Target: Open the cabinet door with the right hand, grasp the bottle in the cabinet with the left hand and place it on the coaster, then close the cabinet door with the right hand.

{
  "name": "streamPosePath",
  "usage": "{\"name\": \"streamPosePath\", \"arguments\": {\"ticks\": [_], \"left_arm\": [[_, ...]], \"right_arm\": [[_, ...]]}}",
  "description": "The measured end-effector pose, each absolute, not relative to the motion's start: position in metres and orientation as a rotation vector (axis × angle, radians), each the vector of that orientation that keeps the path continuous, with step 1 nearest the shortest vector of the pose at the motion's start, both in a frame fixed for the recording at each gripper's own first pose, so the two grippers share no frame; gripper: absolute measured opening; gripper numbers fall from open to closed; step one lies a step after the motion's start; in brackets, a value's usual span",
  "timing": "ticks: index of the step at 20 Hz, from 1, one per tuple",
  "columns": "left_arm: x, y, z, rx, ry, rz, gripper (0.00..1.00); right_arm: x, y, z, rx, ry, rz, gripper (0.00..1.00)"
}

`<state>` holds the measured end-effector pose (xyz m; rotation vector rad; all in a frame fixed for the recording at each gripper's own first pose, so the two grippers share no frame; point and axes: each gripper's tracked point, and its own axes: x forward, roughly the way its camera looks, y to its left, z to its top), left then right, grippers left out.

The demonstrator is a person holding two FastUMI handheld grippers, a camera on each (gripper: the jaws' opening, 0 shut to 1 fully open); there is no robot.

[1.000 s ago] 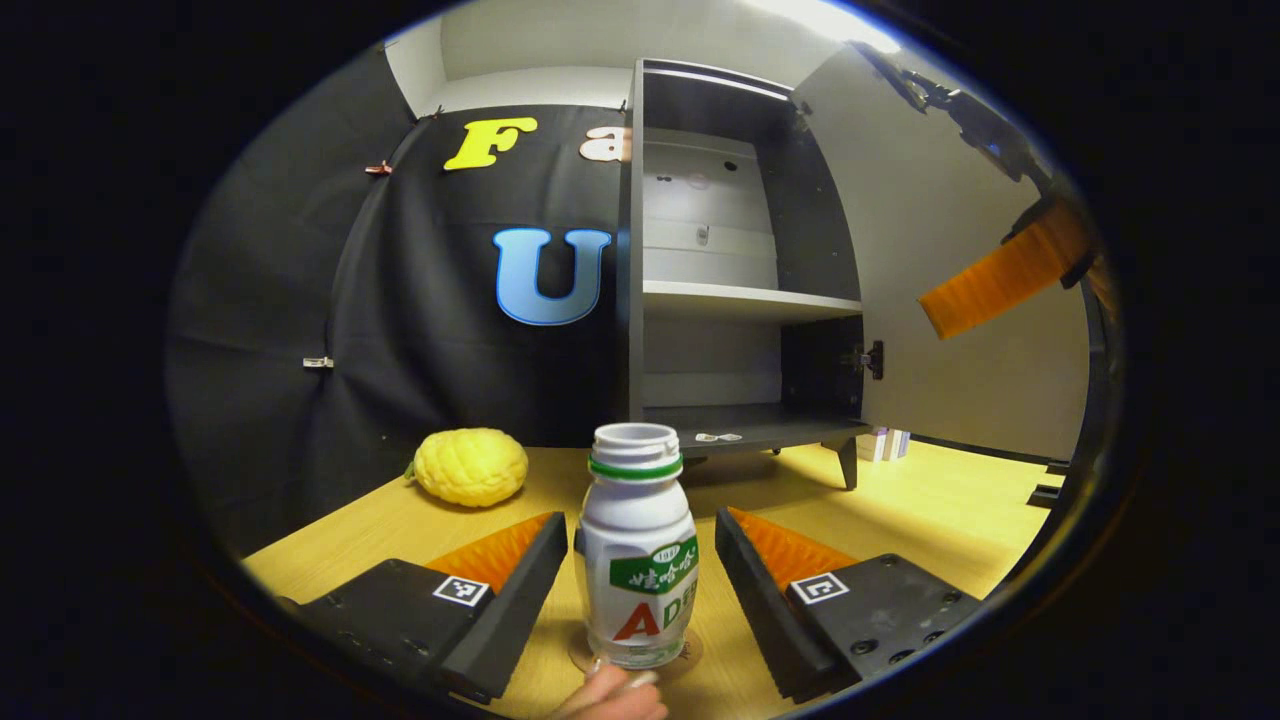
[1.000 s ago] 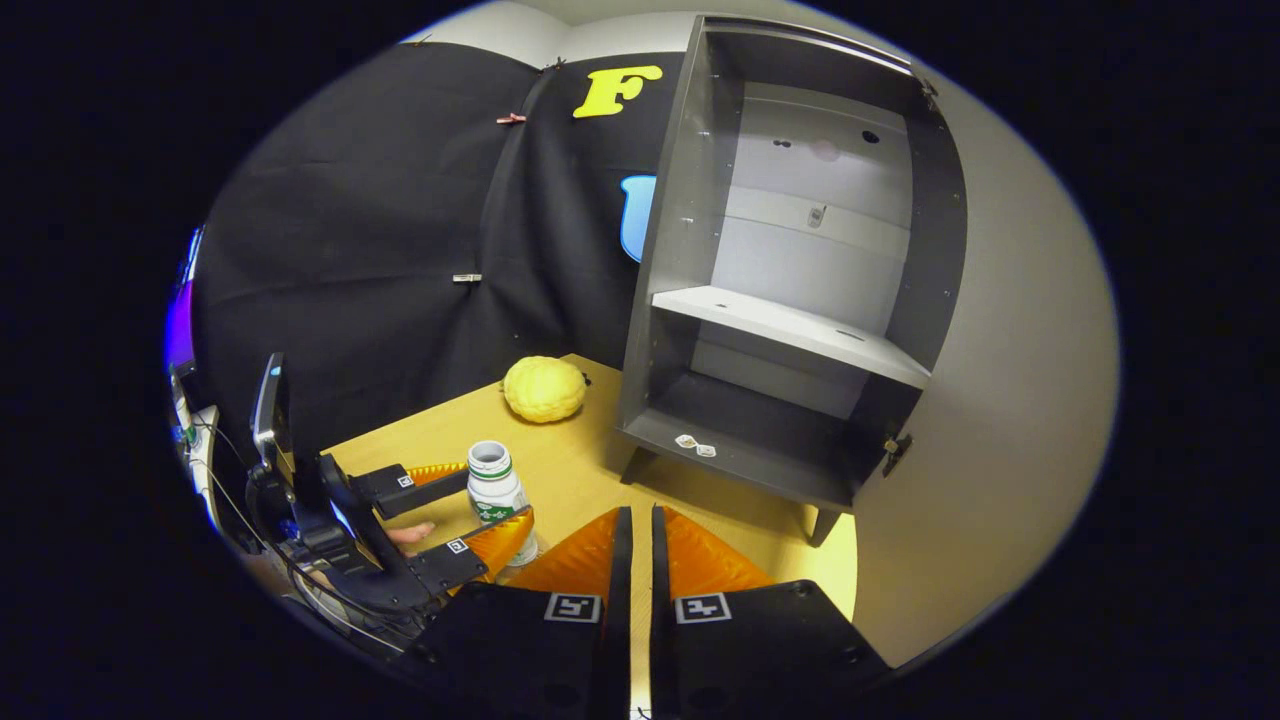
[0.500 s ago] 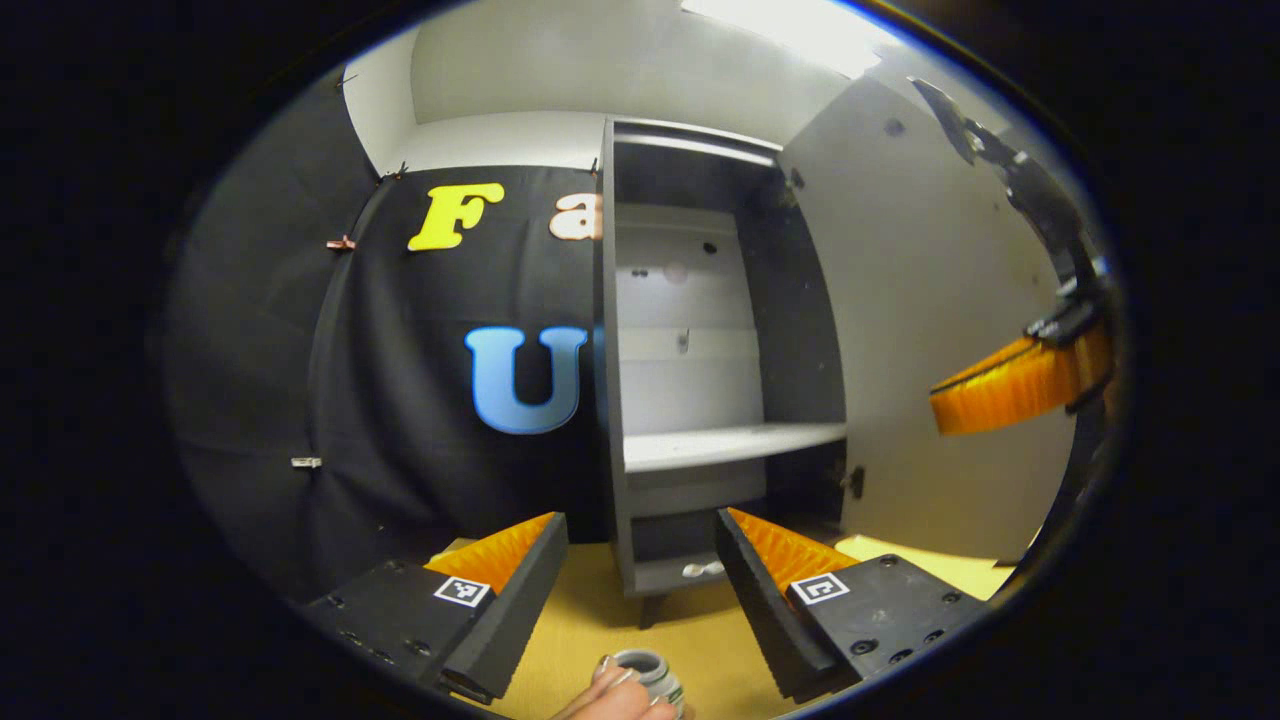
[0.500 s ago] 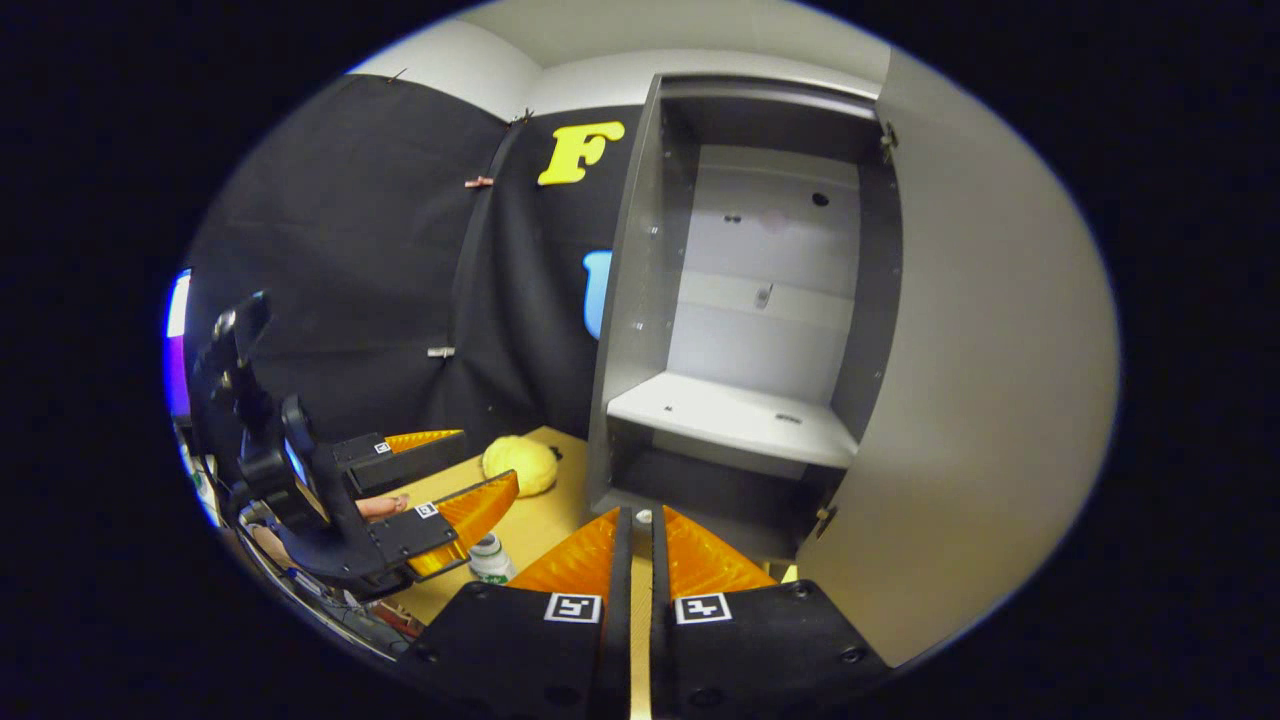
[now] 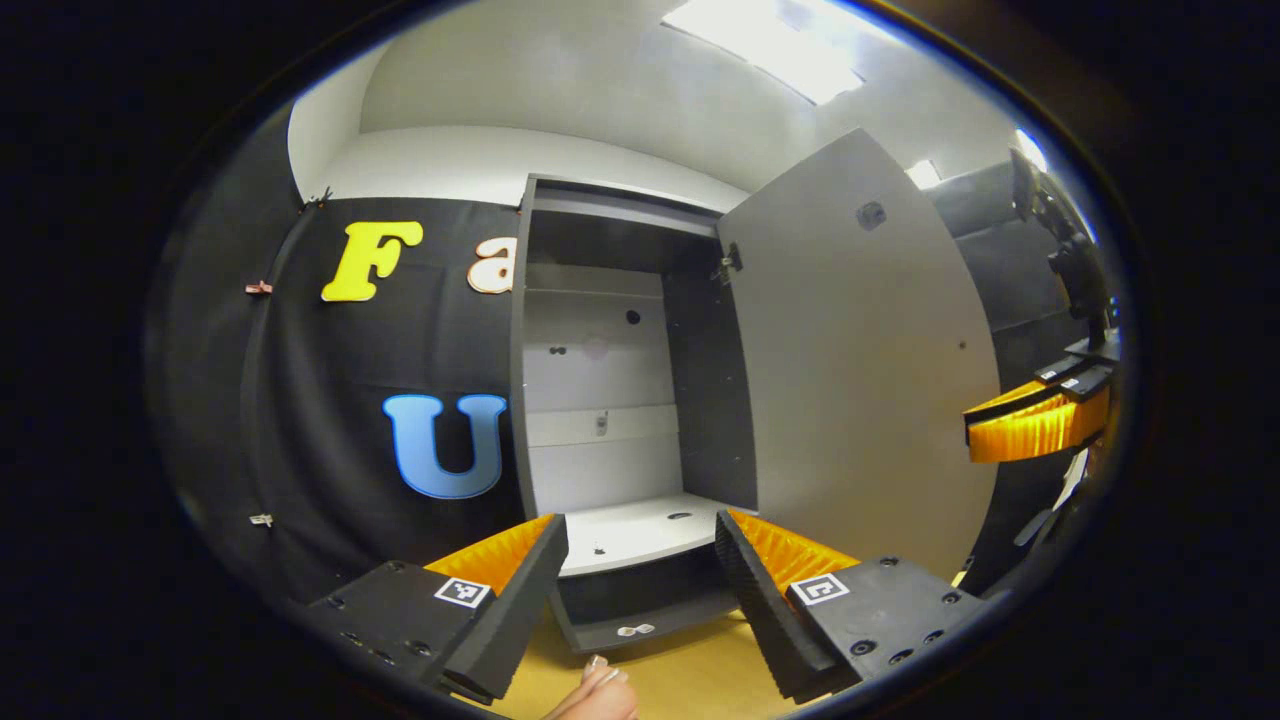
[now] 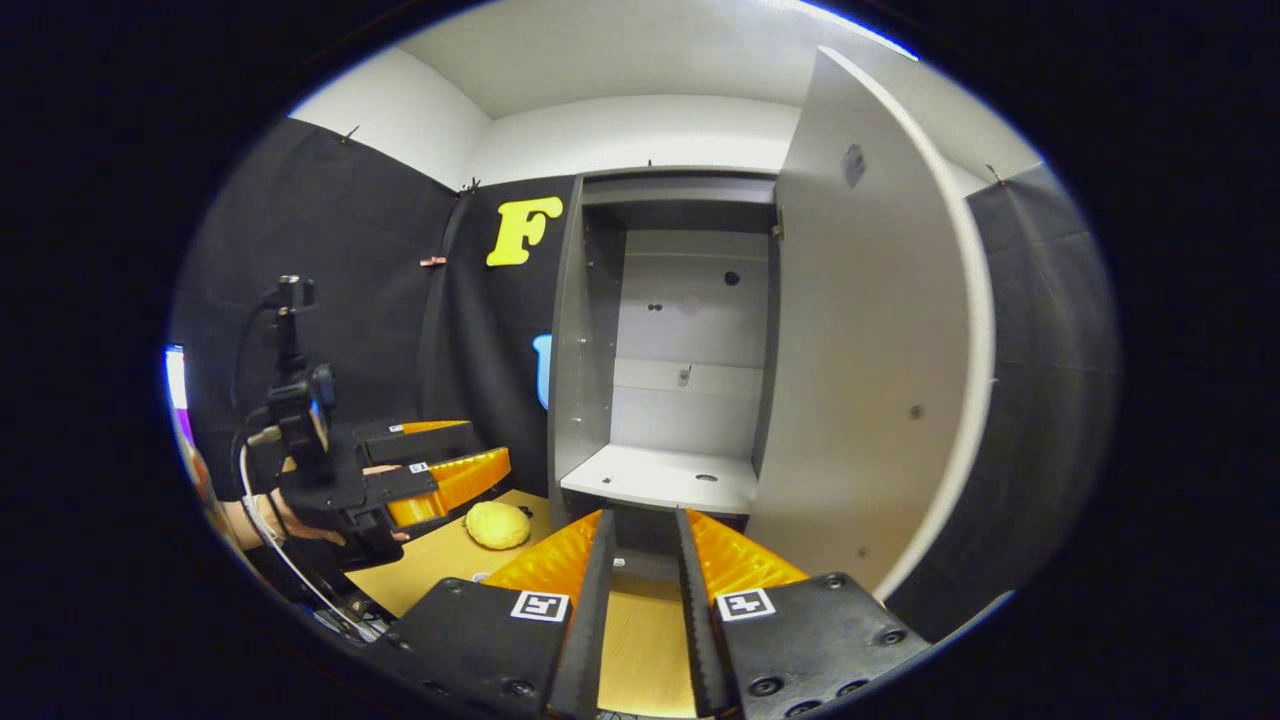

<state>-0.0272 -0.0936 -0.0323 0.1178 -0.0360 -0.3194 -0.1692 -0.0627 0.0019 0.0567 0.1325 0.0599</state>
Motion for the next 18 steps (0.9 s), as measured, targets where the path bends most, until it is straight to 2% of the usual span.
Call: {"name": "streamPosePath", "arguments": {"ticks": [3, 4, 5, 7, 11, 12, 18], "left_arm": [[-0.023, -0.108, -0.018, 0.067, -0.019, -0.362, 0.93], [-0.02, -0.109, -0.014, 0.063, -0.015, -0.358, 0.93], [-0.015, -0.11, -0.009, 0.066, -0.02, -0.351, 0.93], [-0.007, -0.115, 0.002, 0.077, -0.043, -0.334, 0.93], [0.003, -0.131, 0.012, 0.068, -0.077, -0.3, 0.93], [0.005, -0.135, 0.012, 0.058, -0.074, -0.292, 0.93], [0.004, -0.135, 0.015, 0.074, -0.087, -0.204, 0.93]], "right_arm": [[-0.2, -0.09, 0.013, 0.136, 0.12, 0.022, 0.64], [-0.206, -0.111, 0.013, 0.137, 0.111, -0.03, 0.65], [-0.212, -0.132, 0.013, 0.133, 0.104, -0.077, 0.72], [-0.224, -0.168, 0.018, 0.133, 0.088, -0.156, 0.75], [-0.22, -0.217, 0.017, 0.108, 0.079, -0.216, 0.84], [-0.212, -0.226, 0.014, 0.109, 0.081, -0.214, 1.0], [-0.174, -0.253, 0.006, 0.144, 0.059, -0.11, 0.98]]}}
